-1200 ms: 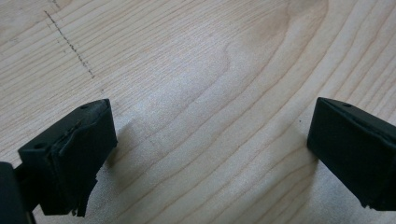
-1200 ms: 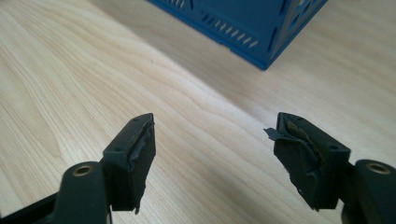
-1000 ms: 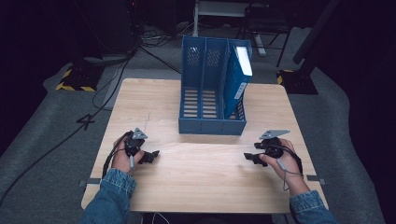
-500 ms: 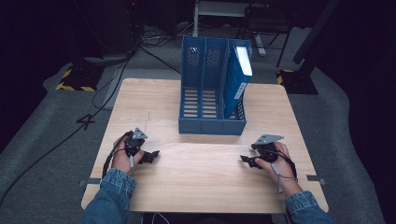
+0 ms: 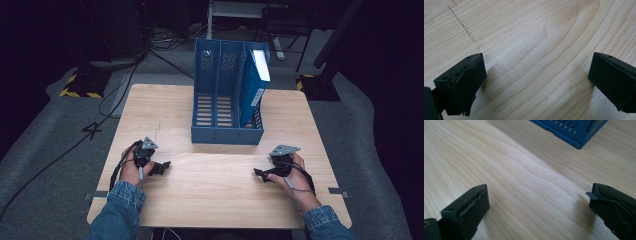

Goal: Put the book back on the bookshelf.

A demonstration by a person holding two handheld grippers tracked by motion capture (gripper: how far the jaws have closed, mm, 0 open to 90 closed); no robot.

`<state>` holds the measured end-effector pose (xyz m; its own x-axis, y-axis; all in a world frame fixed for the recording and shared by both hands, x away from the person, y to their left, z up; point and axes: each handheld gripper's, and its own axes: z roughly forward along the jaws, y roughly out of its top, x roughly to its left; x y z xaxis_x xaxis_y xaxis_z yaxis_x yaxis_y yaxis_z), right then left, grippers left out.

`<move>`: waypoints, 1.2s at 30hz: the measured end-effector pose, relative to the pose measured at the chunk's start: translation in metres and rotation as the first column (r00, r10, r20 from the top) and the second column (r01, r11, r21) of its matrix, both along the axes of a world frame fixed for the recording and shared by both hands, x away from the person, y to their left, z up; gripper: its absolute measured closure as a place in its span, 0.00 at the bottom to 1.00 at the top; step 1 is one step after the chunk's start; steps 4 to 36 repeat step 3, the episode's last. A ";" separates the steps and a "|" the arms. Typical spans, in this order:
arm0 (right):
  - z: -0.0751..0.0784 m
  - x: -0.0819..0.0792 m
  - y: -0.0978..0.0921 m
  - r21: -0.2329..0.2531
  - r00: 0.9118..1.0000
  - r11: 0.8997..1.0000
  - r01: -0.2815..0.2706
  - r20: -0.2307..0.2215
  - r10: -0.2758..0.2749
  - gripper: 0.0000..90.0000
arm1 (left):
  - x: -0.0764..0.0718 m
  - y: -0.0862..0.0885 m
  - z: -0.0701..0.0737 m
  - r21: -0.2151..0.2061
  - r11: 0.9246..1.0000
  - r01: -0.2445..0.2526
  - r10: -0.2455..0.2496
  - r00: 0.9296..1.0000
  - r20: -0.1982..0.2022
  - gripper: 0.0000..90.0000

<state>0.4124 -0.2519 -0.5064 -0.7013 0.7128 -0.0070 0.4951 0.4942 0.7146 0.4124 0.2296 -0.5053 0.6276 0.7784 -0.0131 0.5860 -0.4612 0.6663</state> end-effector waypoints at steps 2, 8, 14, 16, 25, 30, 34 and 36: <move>0.000 0.000 0.000 -0.001 1.000 1.000 0.002 0.000 -0.002 0.03 | 0.000 0.000 0.000 0.001 1.000 0.003 -0.003 1.000 0.000 0.02; 0.000 0.000 0.000 -0.001 1.000 1.000 0.002 0.000 -0.002 0.03 | 0.000 0.000 0.000 0.001 1.000 0.003 -0.003 1.000 0.000 0.02; 0.000 0.000 0.000 -0.001 1.000 1.000 0.002 0.000 -0.002 0.03 | 0.000 0.000 0.000 0.001 1.000 0.003 -0.003 1.000 0.000 0.02; 0.000 0.000 0.000 -0.001 1.000 1.000 0.002 0.000 -0.002 0.03 | 0.000 0.000 0.000 0.001 1.000 0.003 -0.003 1.000 0.000 0.02; 0.000 0.000 0.000 -0.001 1.000 1.000 0.002 0.000 -0.002 0.03 | 0.000 0.000 0.000 0.001 1.000 0.003 -0.003 1.000 0.000 0.02; 0.000 0.000 0.000 -0.001 1.000 1.000 0.002 0.000 -0.002 0.03 | 0.000 0.000 0.000 0.001 1.000 0.003 -0.003 1.000 0.000 0.02; 0.000 0.000 0.000 -0.001 1.000 1.000 0.002 0.000 -0.002 0.03 | 0.000 0.000 0.000 0.001 1.000 0.003 -0.003 1.000 0.000 0.02; 0.000 0.000 0.000 -0.001 1.000 1.000 0.002 0.000 -0.002 0.03 | 0.000 0.000 0.000 0.001 1.000 0.003 -0.003 1.000 0.000 0.02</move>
